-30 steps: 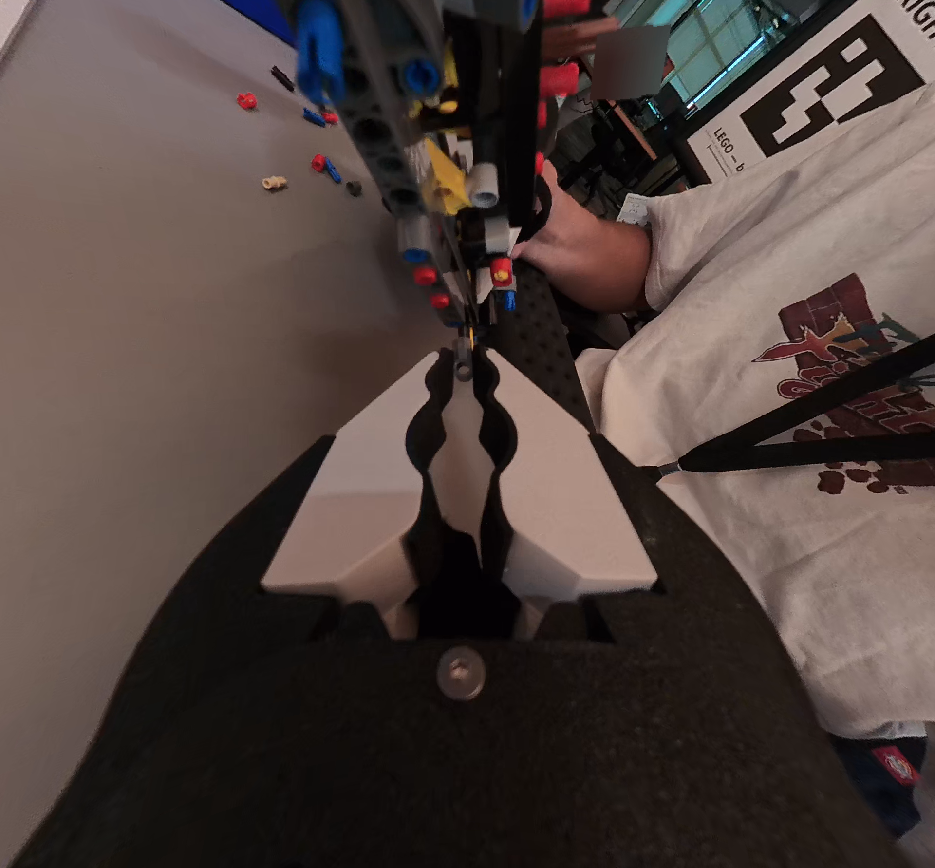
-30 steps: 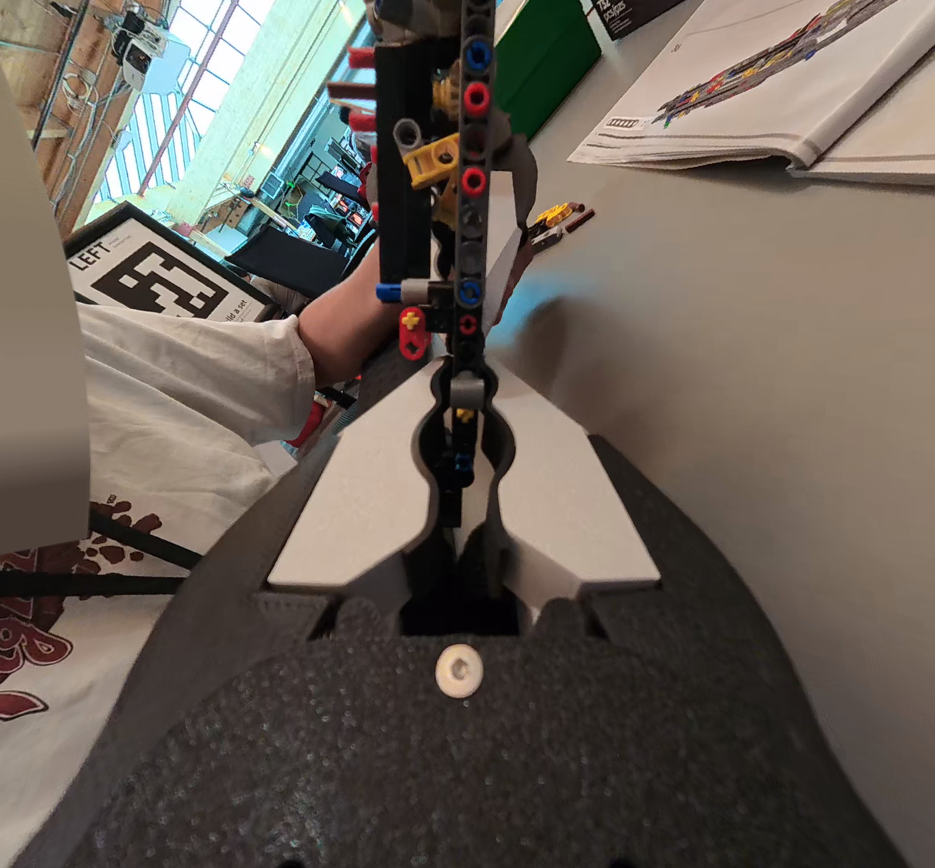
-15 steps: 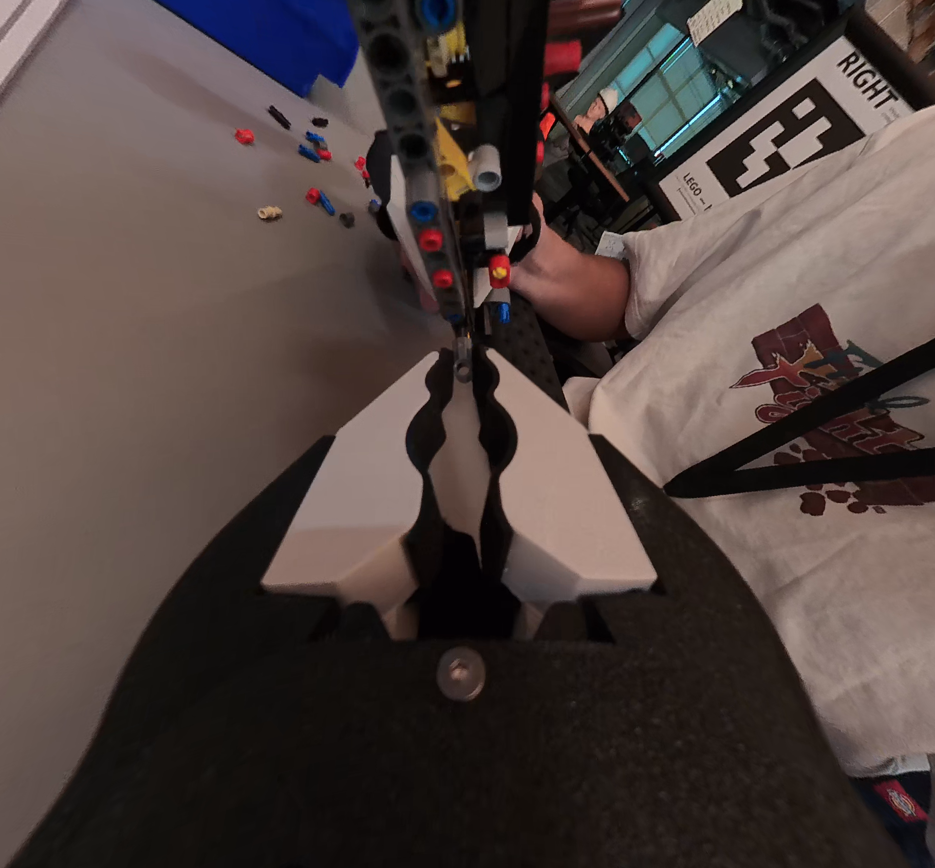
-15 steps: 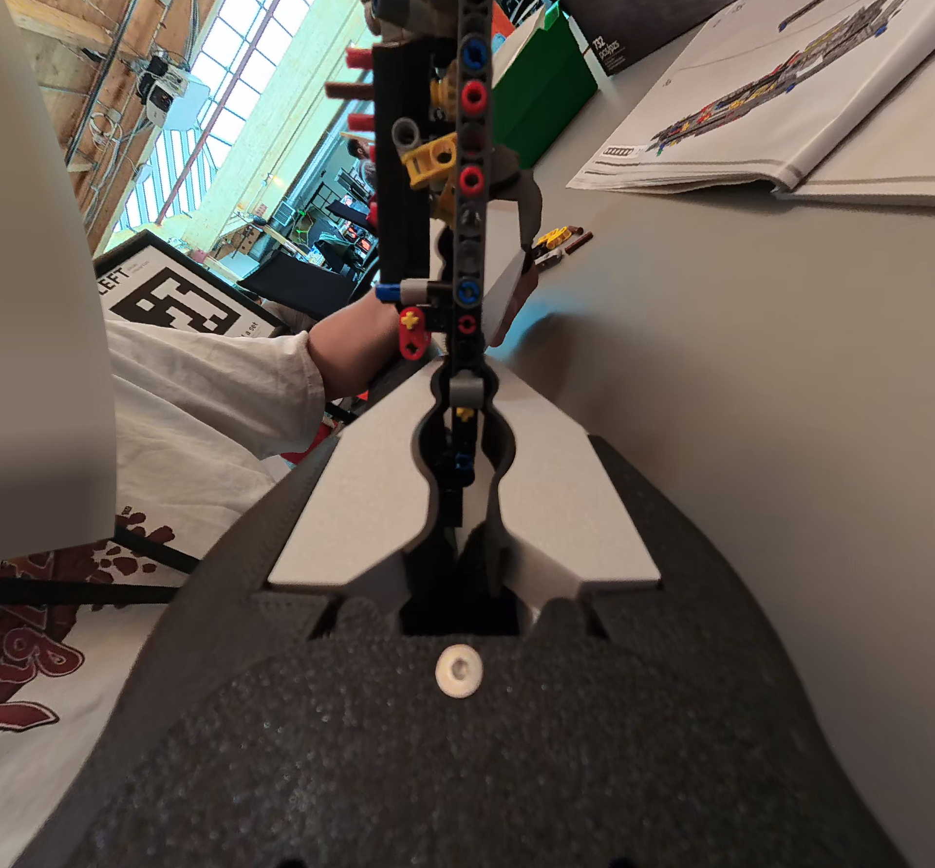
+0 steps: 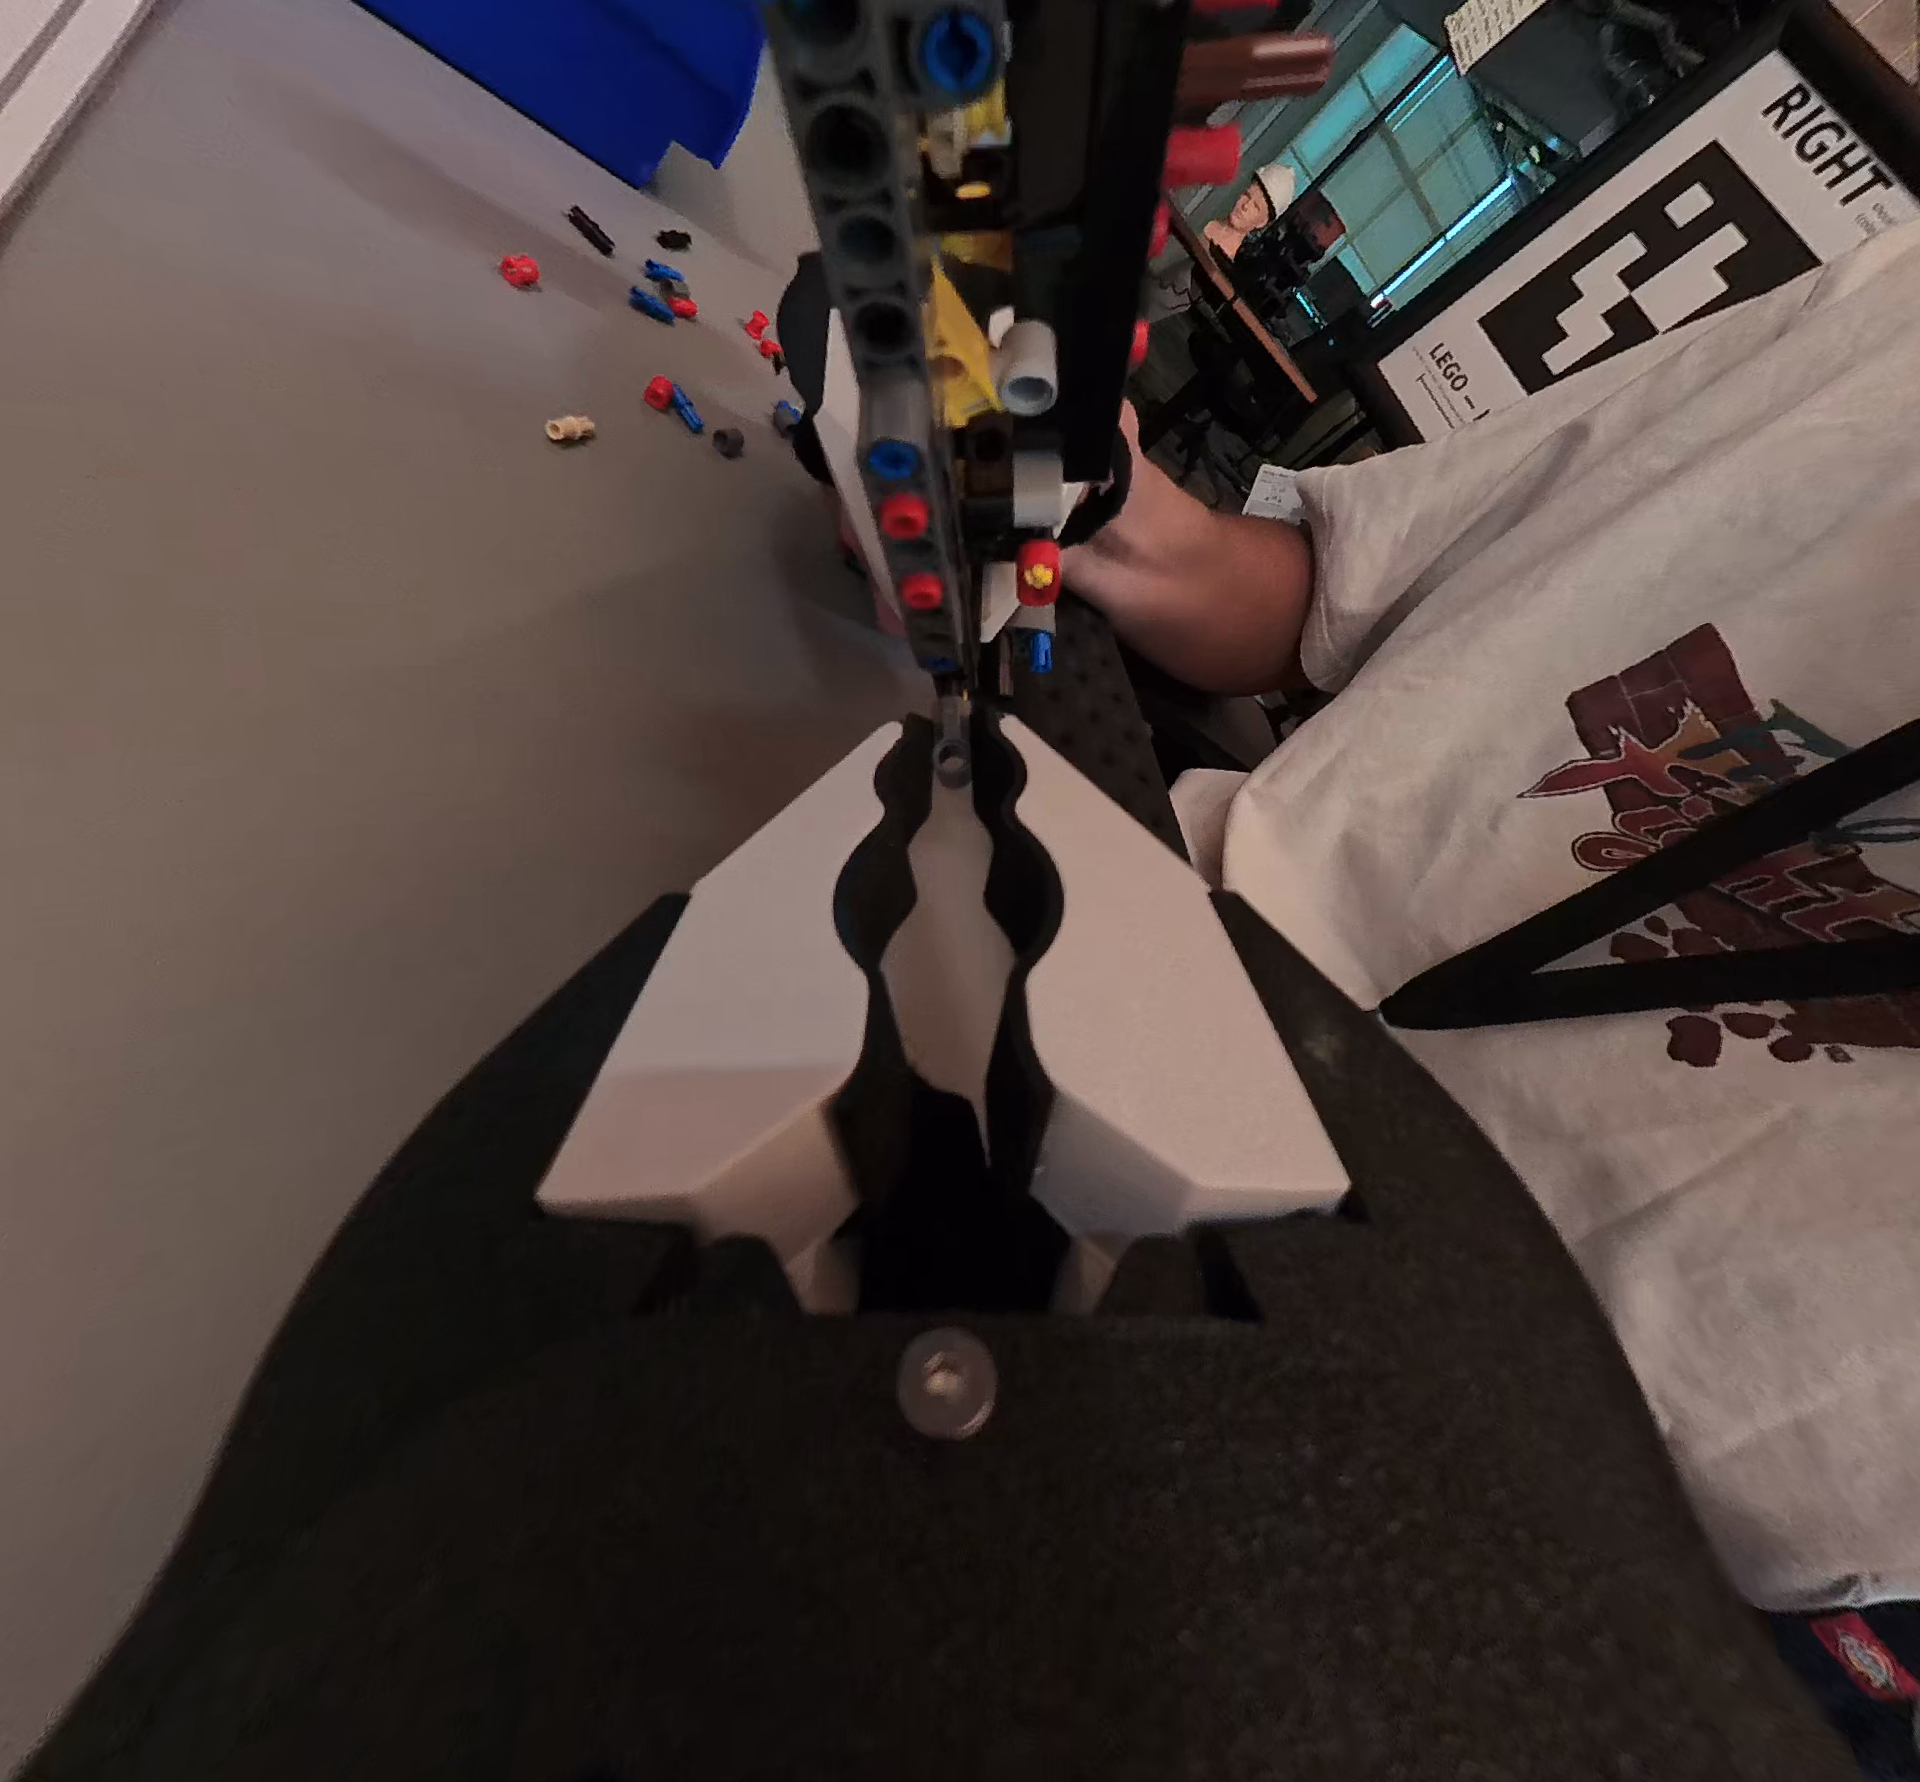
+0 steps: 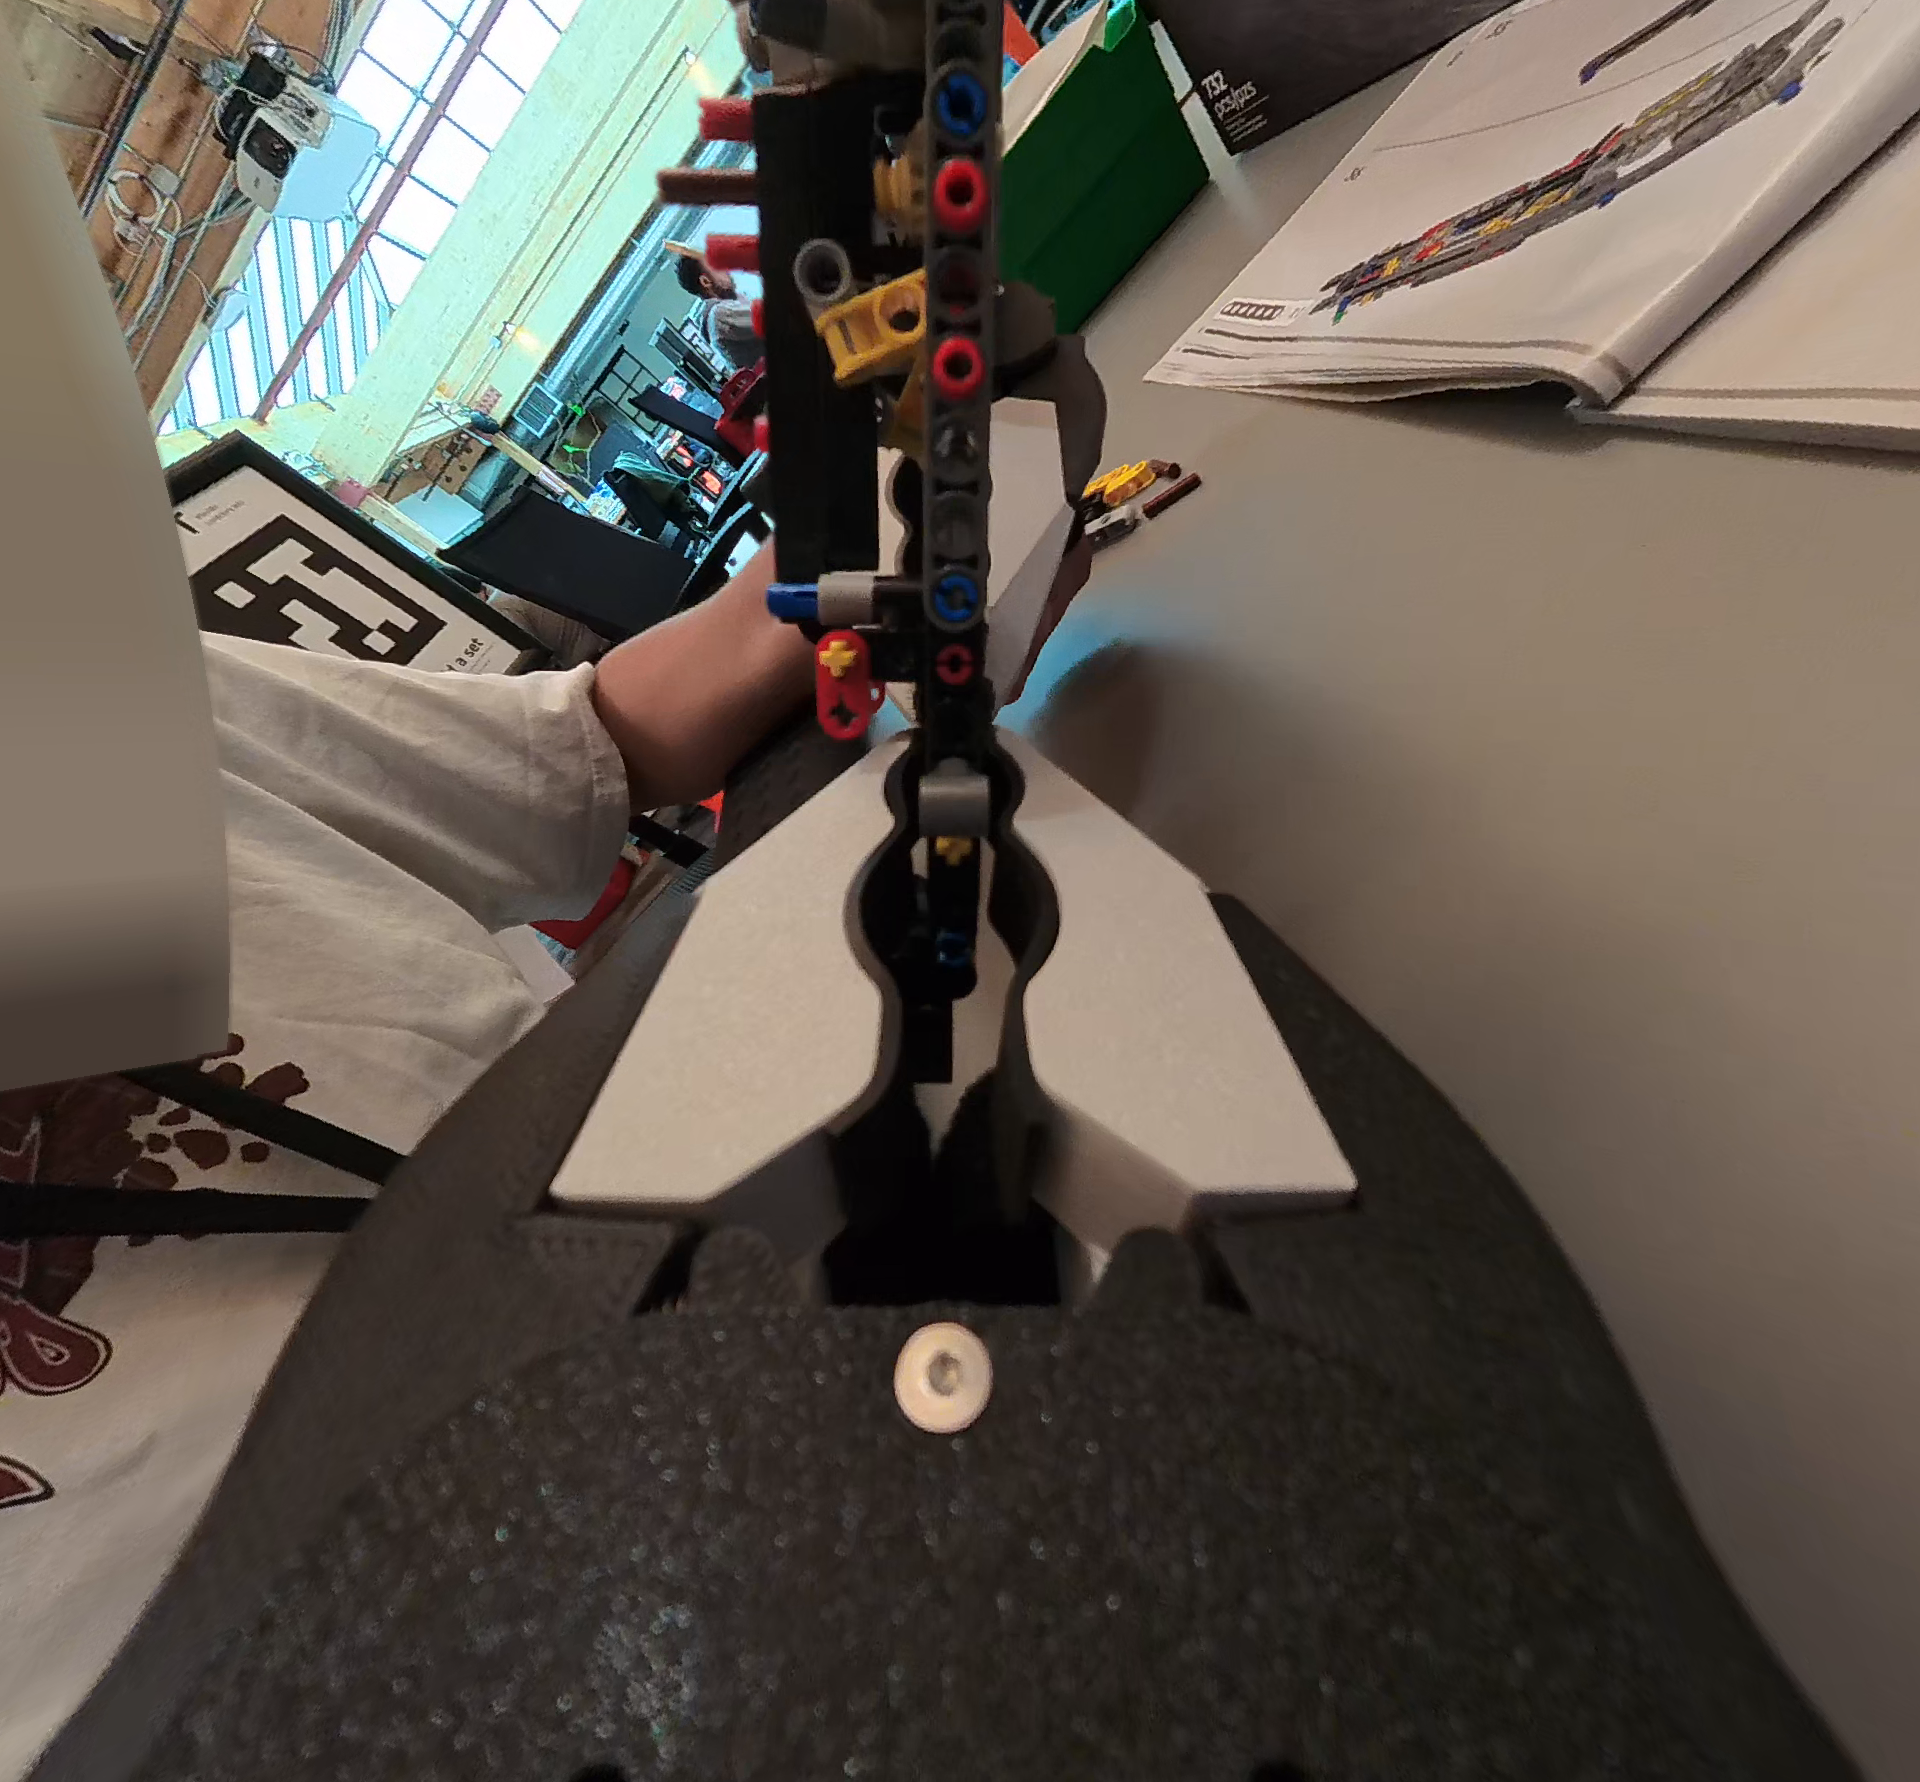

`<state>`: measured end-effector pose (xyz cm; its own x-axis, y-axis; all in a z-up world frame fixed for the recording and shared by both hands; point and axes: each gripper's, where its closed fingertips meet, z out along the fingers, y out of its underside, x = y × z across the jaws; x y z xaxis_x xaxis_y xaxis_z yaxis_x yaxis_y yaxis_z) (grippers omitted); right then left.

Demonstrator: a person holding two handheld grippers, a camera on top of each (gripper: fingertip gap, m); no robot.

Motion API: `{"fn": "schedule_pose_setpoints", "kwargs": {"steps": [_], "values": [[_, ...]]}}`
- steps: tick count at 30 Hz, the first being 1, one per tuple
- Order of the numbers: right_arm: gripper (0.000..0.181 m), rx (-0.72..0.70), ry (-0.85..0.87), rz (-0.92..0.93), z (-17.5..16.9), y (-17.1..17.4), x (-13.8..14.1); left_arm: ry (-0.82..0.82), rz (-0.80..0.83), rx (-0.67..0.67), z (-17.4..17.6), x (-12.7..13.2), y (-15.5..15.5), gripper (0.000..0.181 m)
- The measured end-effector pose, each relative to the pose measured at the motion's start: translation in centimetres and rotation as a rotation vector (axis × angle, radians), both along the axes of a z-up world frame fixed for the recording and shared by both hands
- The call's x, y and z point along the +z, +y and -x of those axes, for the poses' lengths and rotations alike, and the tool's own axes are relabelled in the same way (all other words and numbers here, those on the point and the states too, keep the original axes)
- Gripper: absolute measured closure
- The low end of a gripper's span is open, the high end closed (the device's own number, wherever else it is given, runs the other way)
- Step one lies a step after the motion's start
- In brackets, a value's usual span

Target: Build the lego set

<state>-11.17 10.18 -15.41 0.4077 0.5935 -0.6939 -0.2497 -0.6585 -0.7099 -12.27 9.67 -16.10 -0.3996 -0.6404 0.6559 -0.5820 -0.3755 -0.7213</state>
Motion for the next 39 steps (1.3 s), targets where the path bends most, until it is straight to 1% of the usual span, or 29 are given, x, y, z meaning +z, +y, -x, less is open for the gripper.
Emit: {"fn": "schedule_pose_setpoints", "kwargs": {"steps": [3, 5, 9, 18, 23, 28, 30, 34, 38, 39], "values": [[0.175, 0.001, 0.016, 0.007, -0.1, 0.0, 0.1, -0.004, 0.012, 0.002, -0.1, 0.1, 0.0, 0.175], [0.175, -0.011, -0.005, -0.003, -0.1, 0.1, 0.0, 0.0, 0.023, 0.008, -0.2, 0.0, 0.0, 0.175], [0.175, -0.018, 0.041, 0.002, -0.4, 0.2, 0.4, -0.021, 0.071, 0.021, -0.5, 0.5, 0.1, 0.175], [0.175, 0.004, 0.005, 0.004, 0.1, -0.1, 0.0, 0.001, 0.013, -0.004, -0.2, 0.0, -0.2, 0.175], [0.176, -0.006, -0.105, 0.017, 0.3, 0.1, -1.5, 0.093, -0.076, 0.002, -0.1, -1.6, -0.1, 0.175], [0.176, -0.008, 0.012, 0.025, -0.1, 0.3, -0.2, 0.018, -0.11, 0.039, -0.4, -0.2, 0.2, 0.175], [0.175, -0.008, 0.06, 0.028, -0.4, 0.3, 0.3, -0.018, -0.094, 0.059, -0.8, 0.5, 0.3, 0.174], [0.175, -0.014, 0.075, 0.005, -0.6, 0.3, 0.8, -0.05, -0.073, 0.095, -1.1, 1.1, 0.8, 0.162], [0.175, -0.045, 0.105, -0.009, -1.3, 0.5, 1.3, -0.073, -0.016, 0.106, -1.1, 1.6, 0.9, 0.163], [0.175, -0.05, 0.122, -0.013, -1.5, 0.5, 1.6, -0.072, -0.014, 0.112, -1.2, 1.5, 0.9, 0.167]]}}
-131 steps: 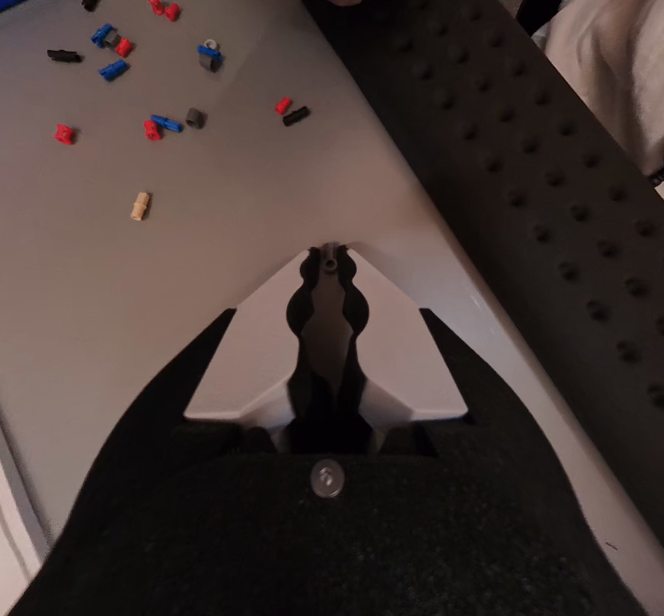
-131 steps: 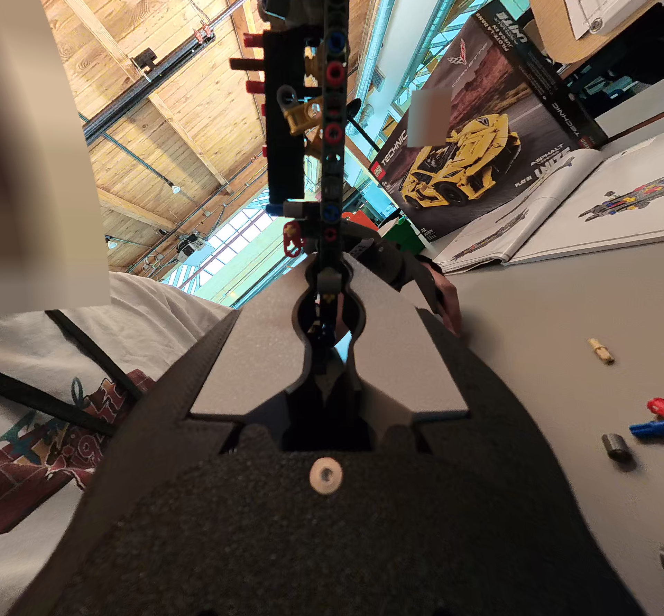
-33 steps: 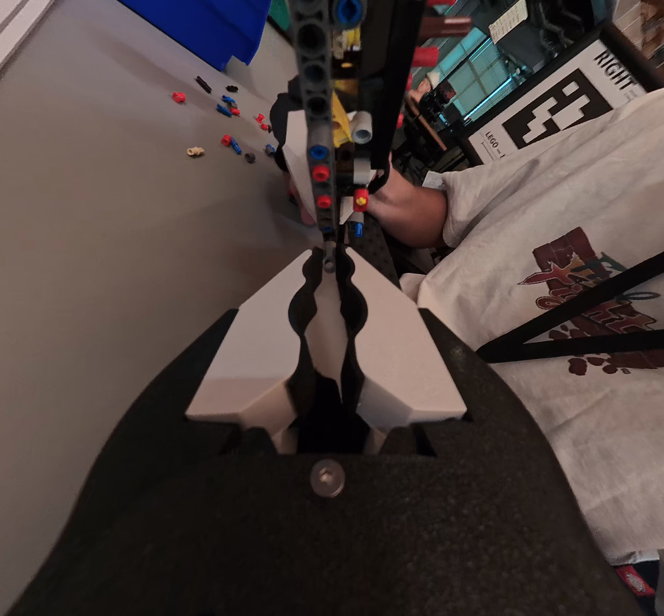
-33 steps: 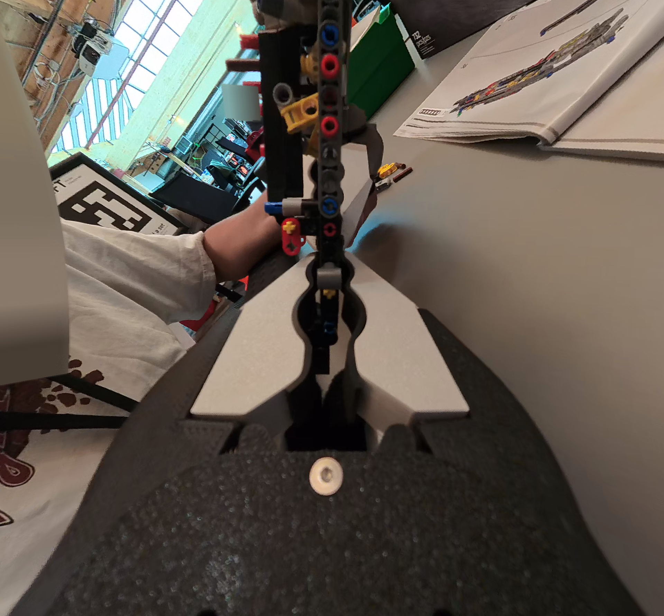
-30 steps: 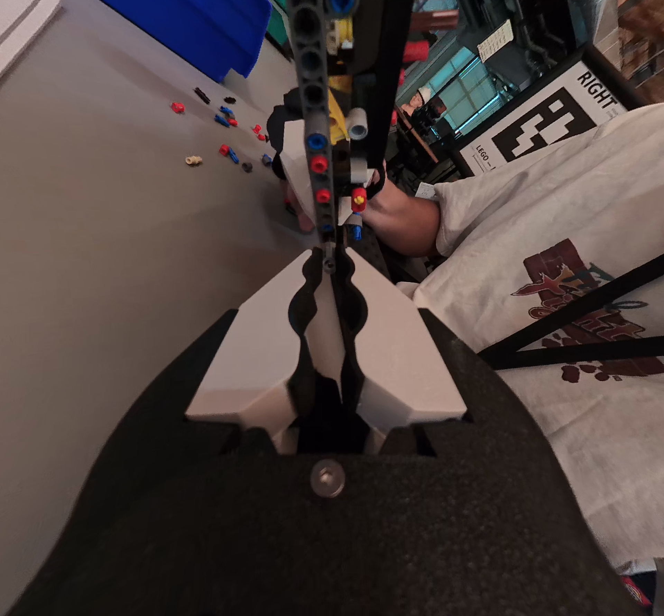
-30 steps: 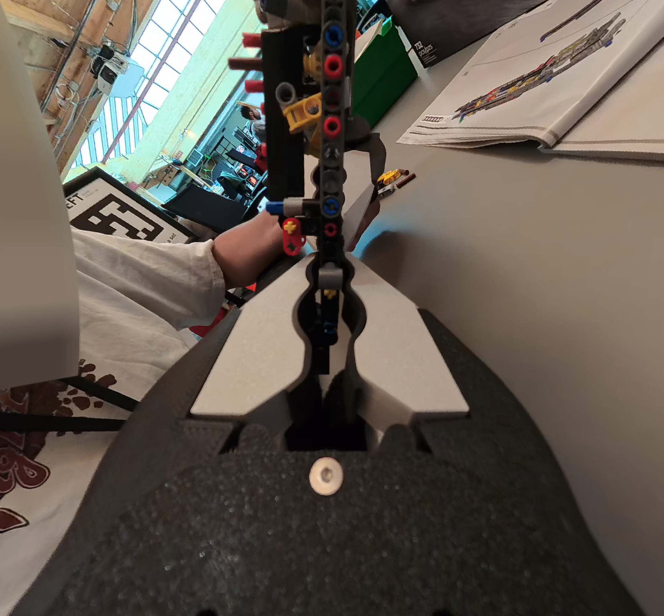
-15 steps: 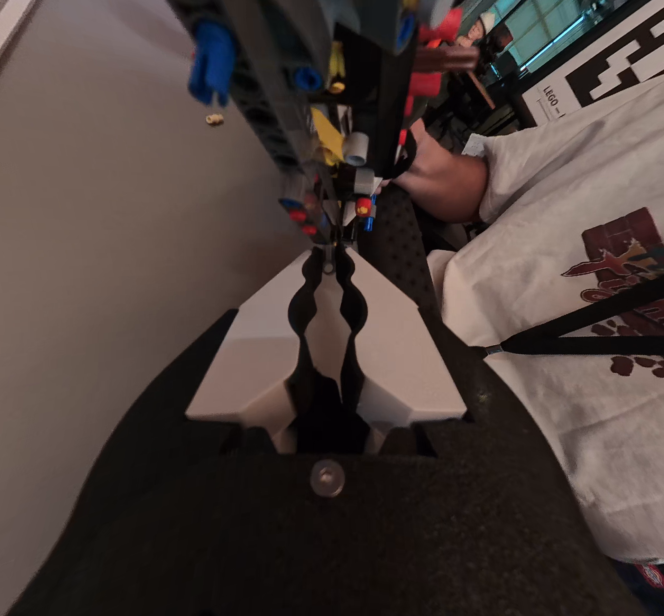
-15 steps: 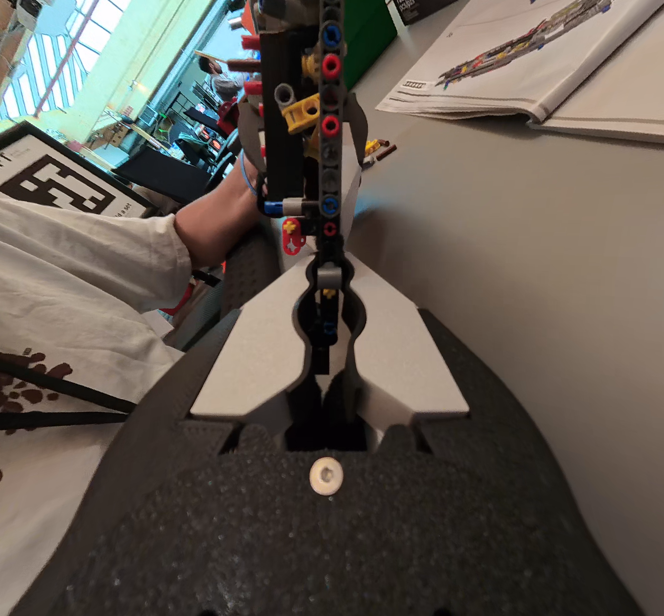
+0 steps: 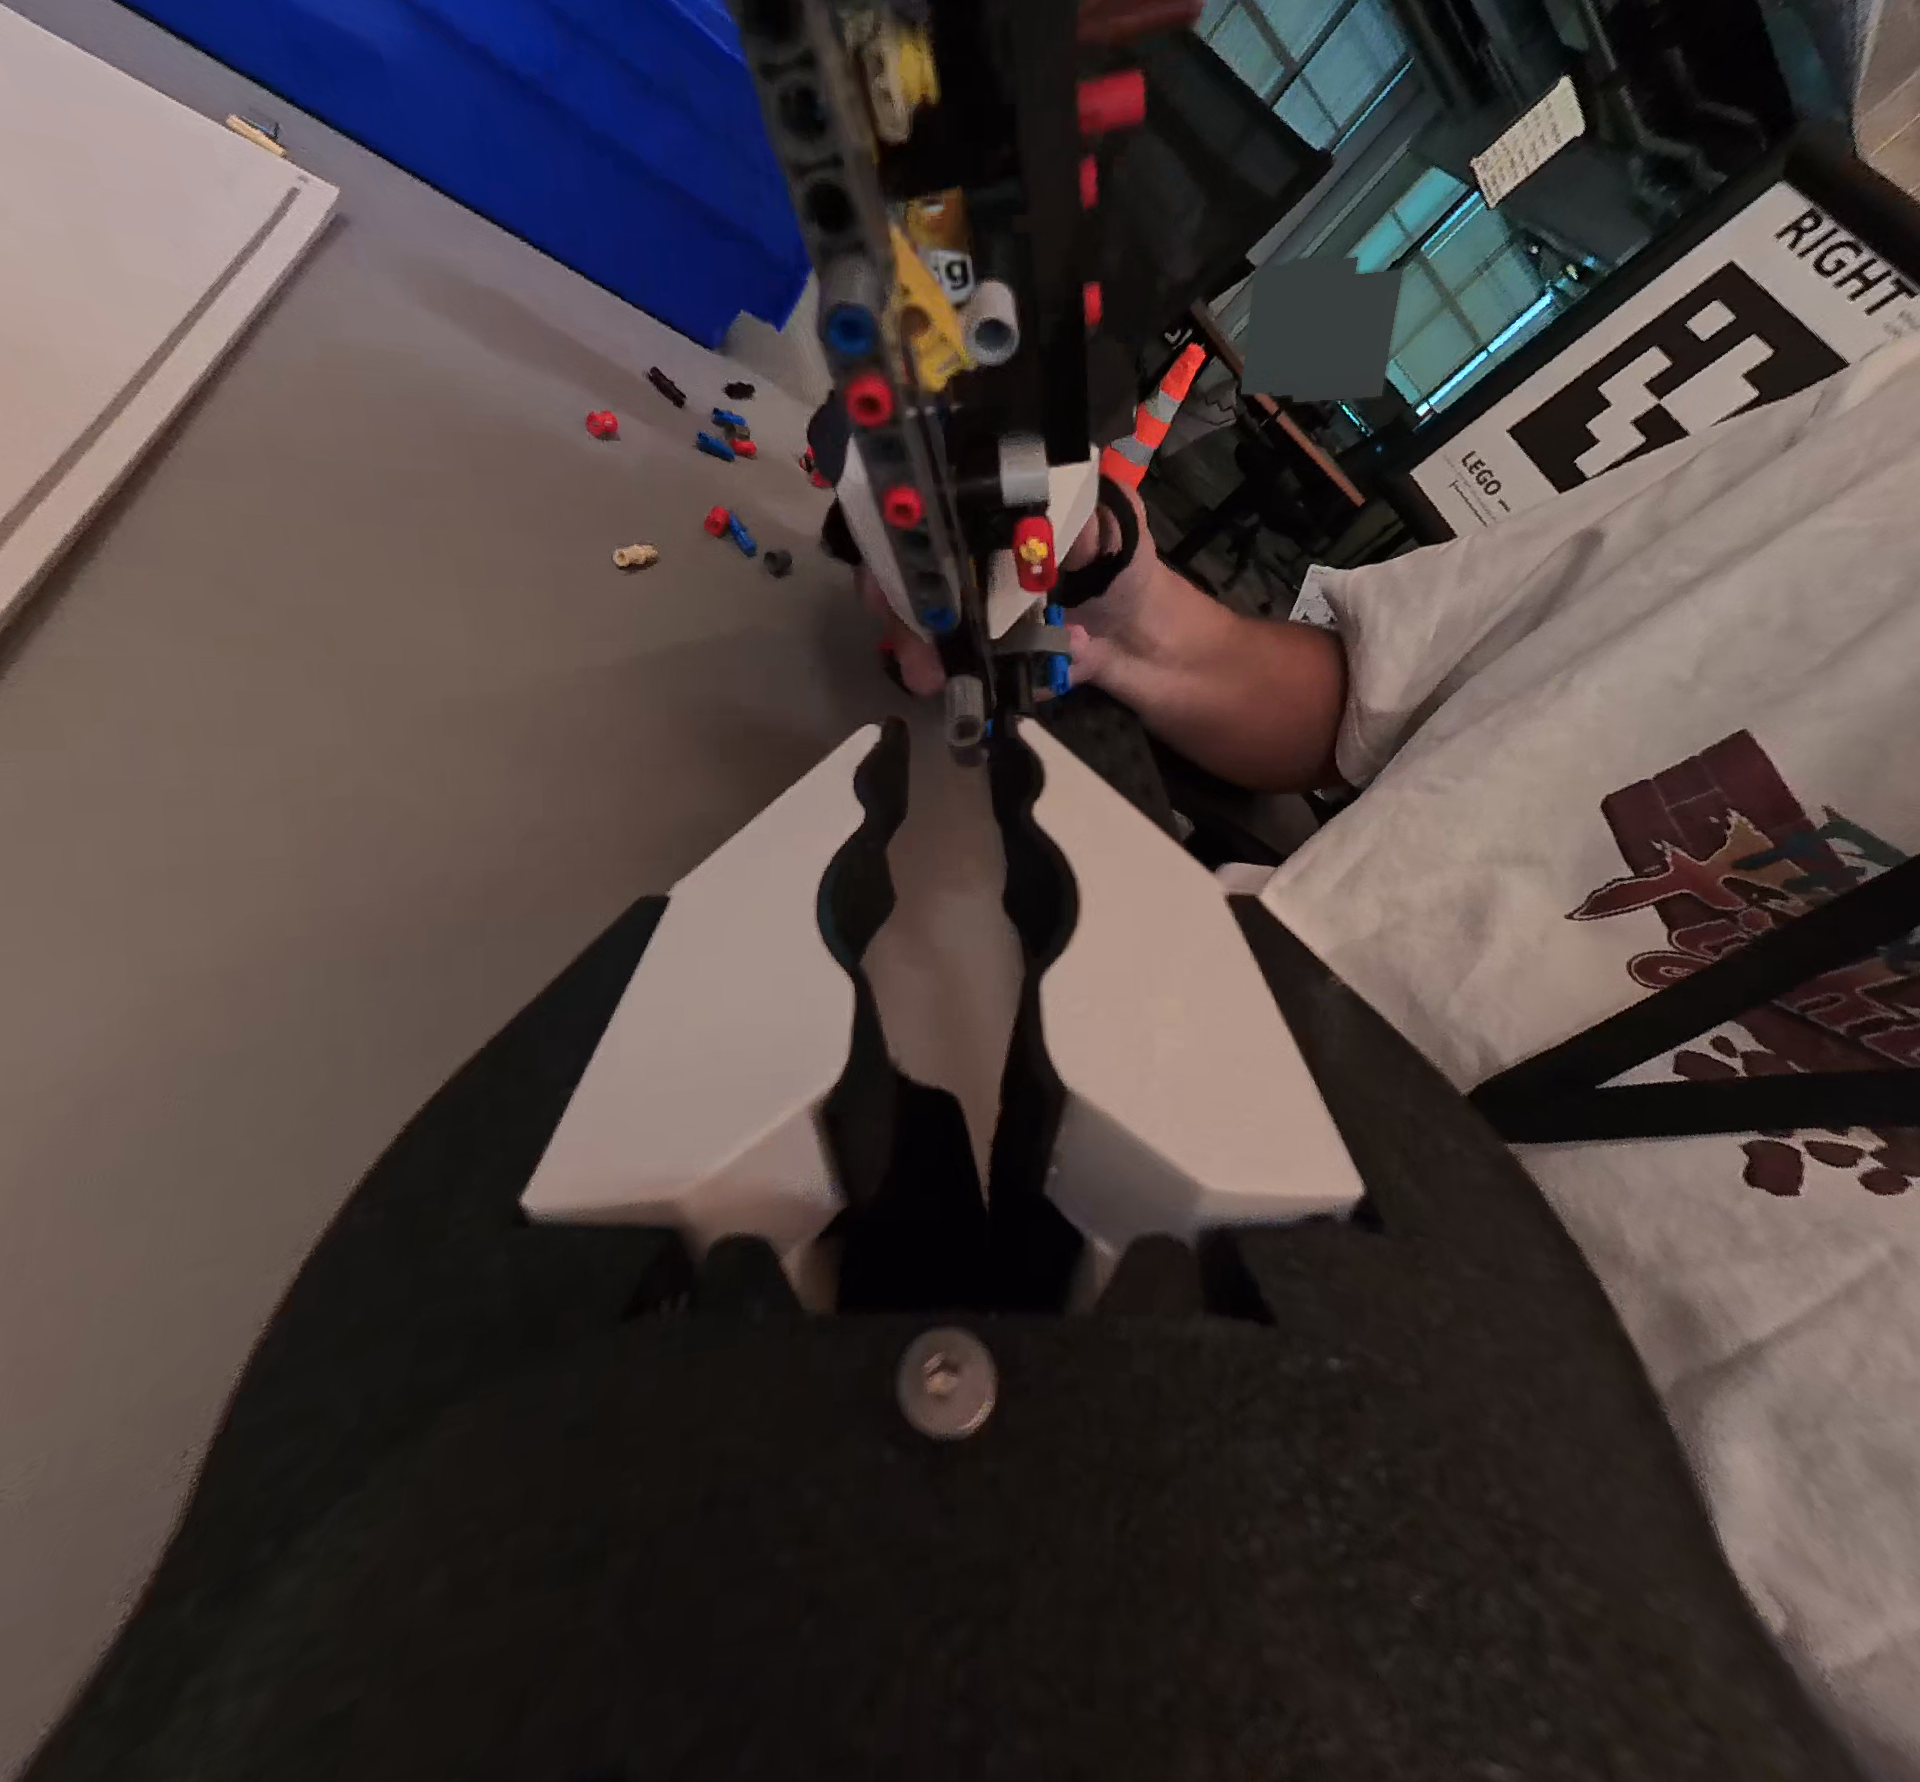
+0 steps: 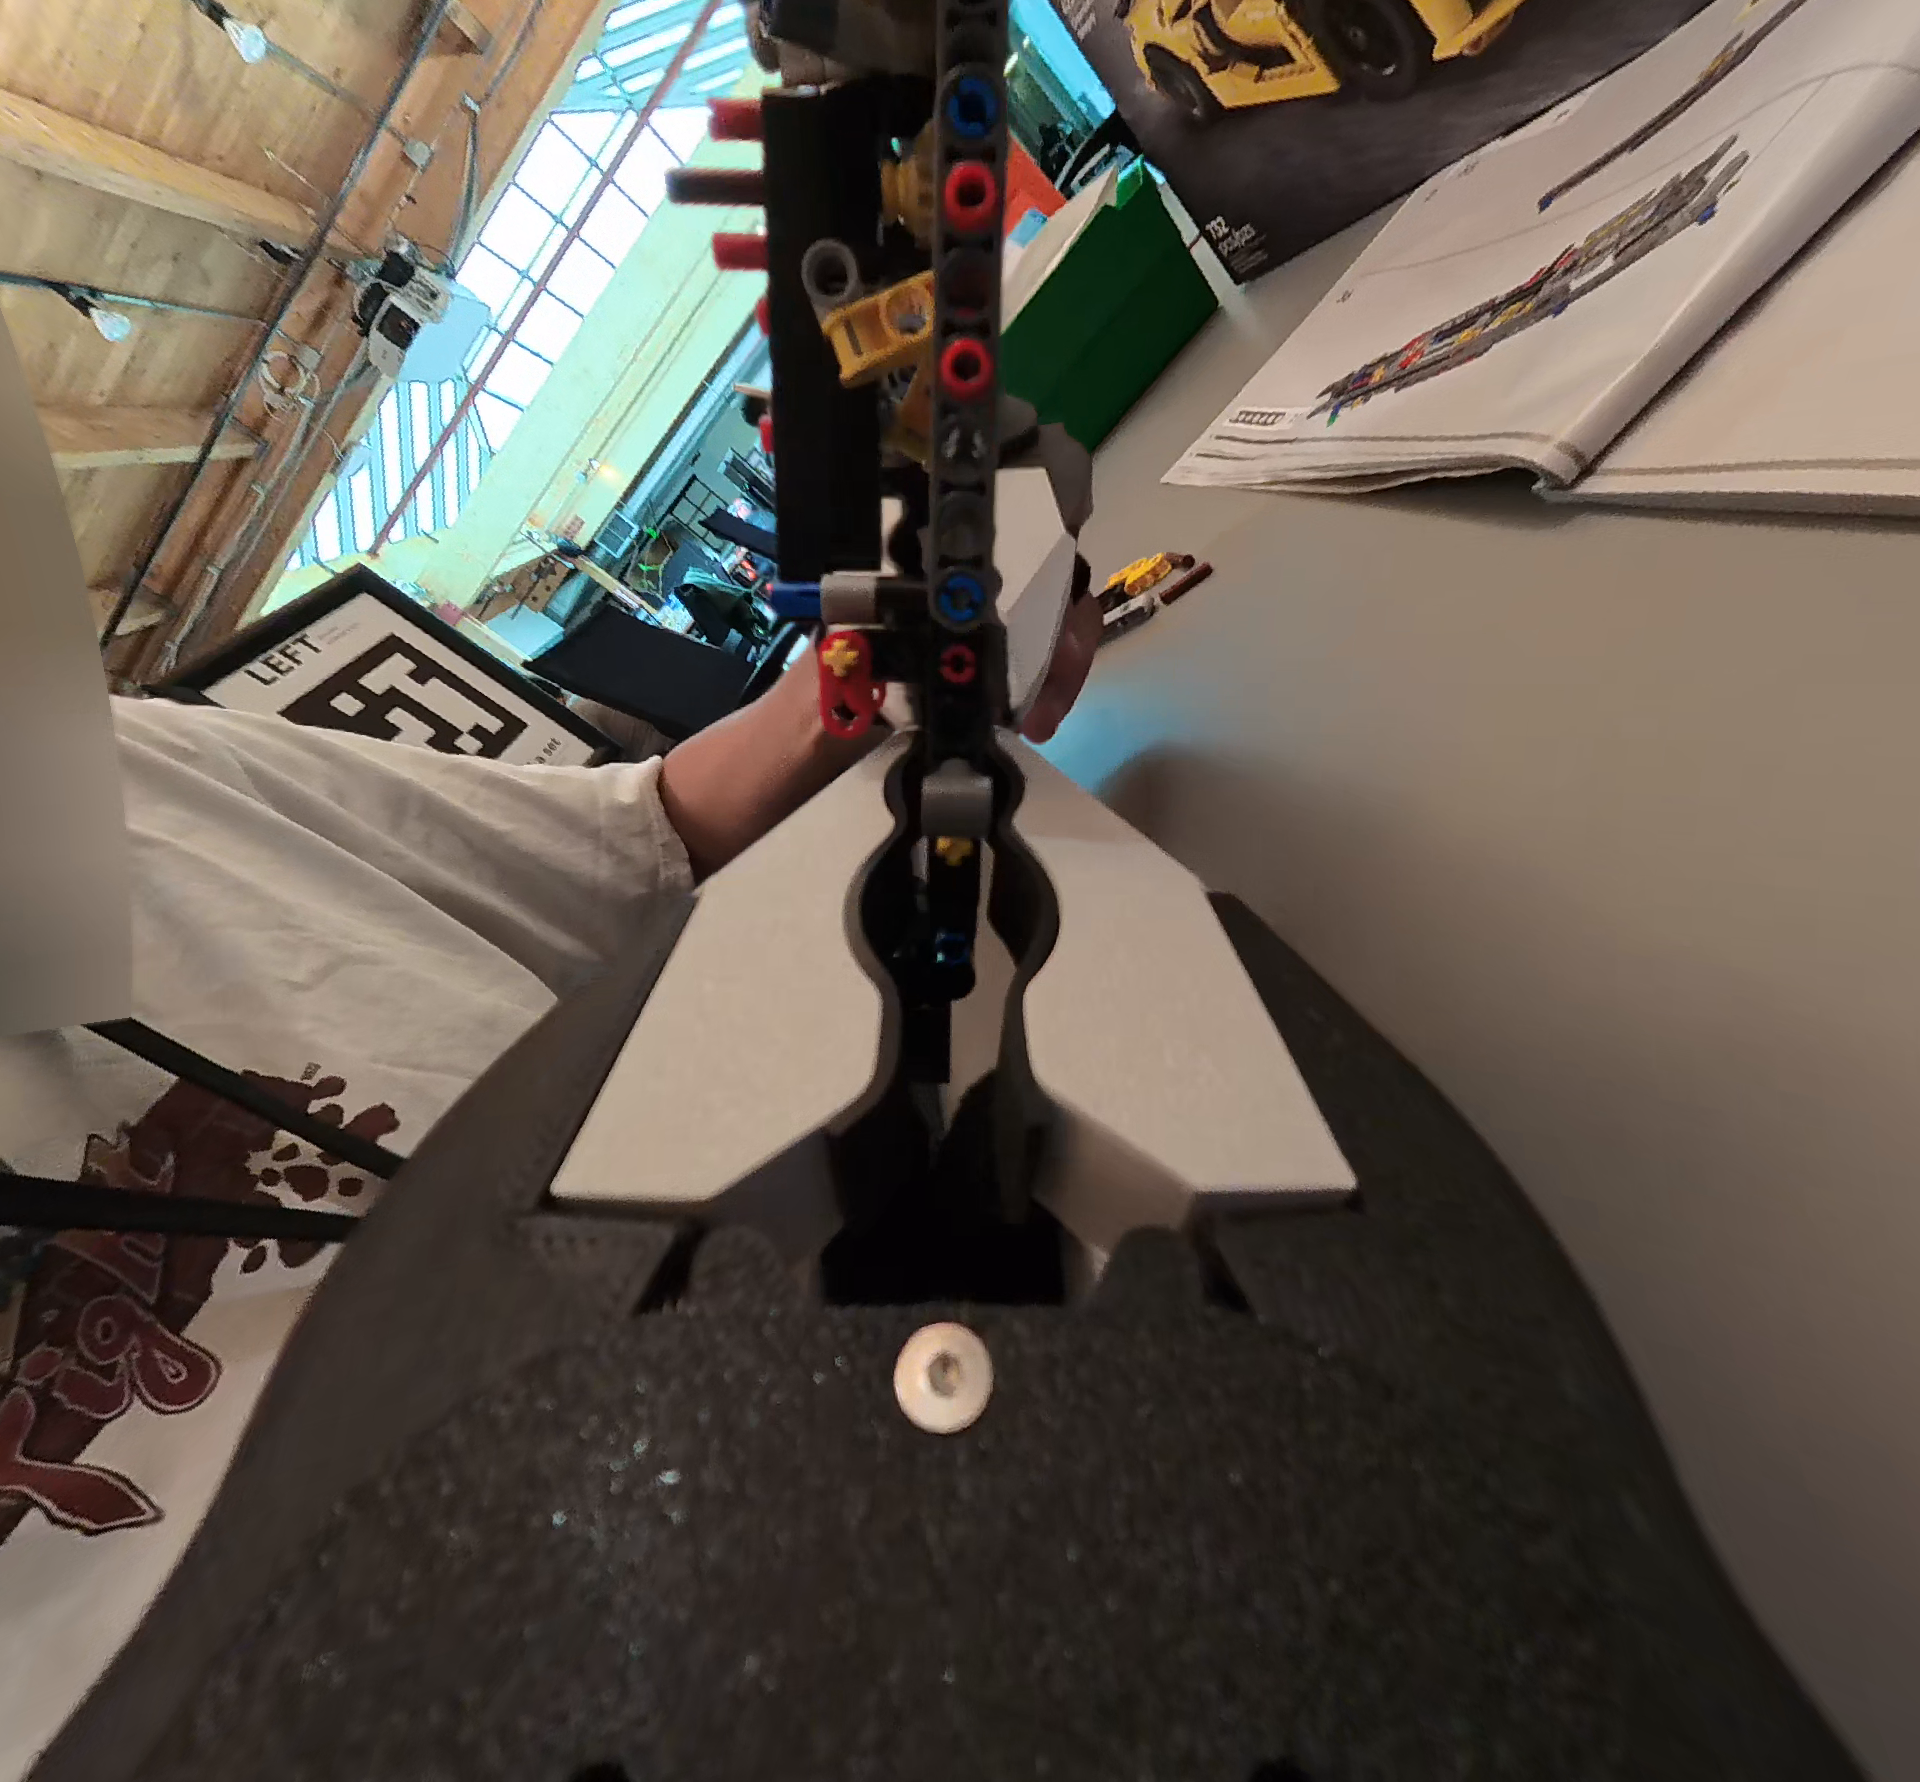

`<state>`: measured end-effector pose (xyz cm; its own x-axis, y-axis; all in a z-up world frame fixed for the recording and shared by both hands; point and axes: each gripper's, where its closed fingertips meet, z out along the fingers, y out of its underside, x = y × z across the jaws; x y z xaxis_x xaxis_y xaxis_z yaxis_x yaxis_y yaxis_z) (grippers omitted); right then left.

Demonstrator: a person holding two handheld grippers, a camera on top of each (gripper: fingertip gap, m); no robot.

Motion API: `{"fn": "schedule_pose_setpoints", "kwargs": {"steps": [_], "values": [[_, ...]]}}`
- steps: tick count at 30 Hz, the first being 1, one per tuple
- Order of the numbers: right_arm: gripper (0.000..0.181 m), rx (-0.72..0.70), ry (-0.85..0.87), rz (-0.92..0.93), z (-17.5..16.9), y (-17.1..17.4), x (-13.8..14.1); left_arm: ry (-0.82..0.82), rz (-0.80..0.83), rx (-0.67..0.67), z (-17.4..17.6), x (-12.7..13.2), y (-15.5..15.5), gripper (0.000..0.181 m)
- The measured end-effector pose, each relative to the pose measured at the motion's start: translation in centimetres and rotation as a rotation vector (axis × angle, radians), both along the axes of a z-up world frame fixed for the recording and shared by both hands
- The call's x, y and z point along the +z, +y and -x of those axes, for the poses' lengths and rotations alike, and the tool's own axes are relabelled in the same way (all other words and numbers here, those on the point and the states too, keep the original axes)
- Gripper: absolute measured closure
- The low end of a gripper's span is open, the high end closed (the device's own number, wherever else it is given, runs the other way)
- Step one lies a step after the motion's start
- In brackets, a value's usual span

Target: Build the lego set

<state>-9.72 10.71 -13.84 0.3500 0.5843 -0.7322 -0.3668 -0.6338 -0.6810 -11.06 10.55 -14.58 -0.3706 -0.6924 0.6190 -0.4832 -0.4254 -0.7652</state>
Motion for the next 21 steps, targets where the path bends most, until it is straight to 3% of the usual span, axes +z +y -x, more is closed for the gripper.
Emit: {"fn": "schedule_pose_setpoints", "kwargs": {"steps": [2, 9, 21], "values": [[0.175, -0.012, -0.004, -0.001, -0.24, 0.07, -0.03, -0.012, 0.015, 0.0, -0.2, 0.12, -0.18, 0.174], [0.175, 0.006, 0.028, -0.007, -0.32, -0.27, 0.39, -0.035, 0.074, -0.012, -0.32, 0.6, -0.47, 0.176], [0.175, 0.035, 0.017, 0.004, 0.41, -0.52, 0.06, -0.013, 0.011, -0.051, 0.34, 0.22, -0.77, 0.176]]}}
